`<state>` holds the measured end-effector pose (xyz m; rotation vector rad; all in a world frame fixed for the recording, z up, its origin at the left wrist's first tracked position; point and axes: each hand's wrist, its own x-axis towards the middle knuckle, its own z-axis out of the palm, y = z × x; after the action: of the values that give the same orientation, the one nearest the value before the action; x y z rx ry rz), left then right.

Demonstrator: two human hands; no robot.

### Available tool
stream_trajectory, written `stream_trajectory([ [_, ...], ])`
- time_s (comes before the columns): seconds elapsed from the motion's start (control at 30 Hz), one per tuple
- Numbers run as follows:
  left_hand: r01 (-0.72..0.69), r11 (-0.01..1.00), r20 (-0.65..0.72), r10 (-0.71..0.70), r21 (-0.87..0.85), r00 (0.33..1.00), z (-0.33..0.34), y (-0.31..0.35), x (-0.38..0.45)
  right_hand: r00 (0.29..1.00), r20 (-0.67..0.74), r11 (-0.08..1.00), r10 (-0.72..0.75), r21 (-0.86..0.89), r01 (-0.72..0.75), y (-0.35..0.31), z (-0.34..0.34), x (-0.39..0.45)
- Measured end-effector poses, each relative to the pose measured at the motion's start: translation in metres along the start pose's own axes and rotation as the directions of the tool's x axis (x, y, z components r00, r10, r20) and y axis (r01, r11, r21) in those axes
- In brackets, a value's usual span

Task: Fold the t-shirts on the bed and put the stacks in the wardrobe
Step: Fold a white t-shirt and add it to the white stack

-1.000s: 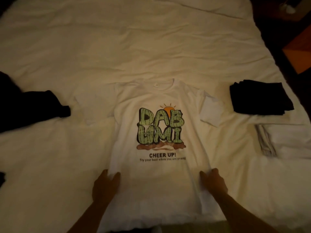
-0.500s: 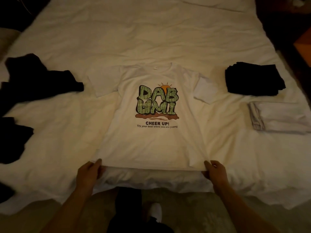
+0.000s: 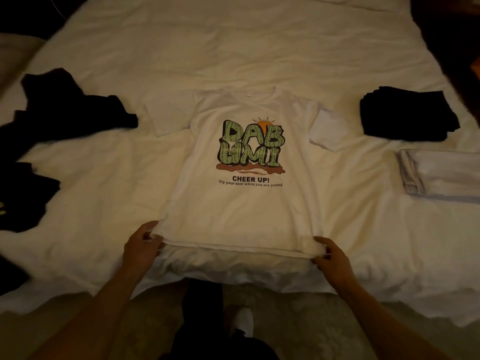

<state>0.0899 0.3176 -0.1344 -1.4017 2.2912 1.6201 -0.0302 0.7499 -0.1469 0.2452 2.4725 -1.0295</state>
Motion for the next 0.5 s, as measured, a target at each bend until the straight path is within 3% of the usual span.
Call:
stream_trajectory([
  [0.3,-0.087,0.974,-0.122,0.114,0.21,0.986,0.009,-0.004,0.002,0.981,-0.168,0.973,0.099,0.225,-0.059,-0.002,0.012,0.004],
  [0.43,-0.221,0.89,-0.01,0.245,0.399,0.969,0.013,0.002,0.01,0.971,-0.168,0.926,0.172,0.363,-0.102,-0.007,0.005,0.004],
  [0.5,-0.29,0.872,0.028,0.304,0.393,0.952,0.013,0.005,0.014,0.972,-0.131,0.891,0.194,0.437,-0.119,-0.01,0.003,0.002],
])
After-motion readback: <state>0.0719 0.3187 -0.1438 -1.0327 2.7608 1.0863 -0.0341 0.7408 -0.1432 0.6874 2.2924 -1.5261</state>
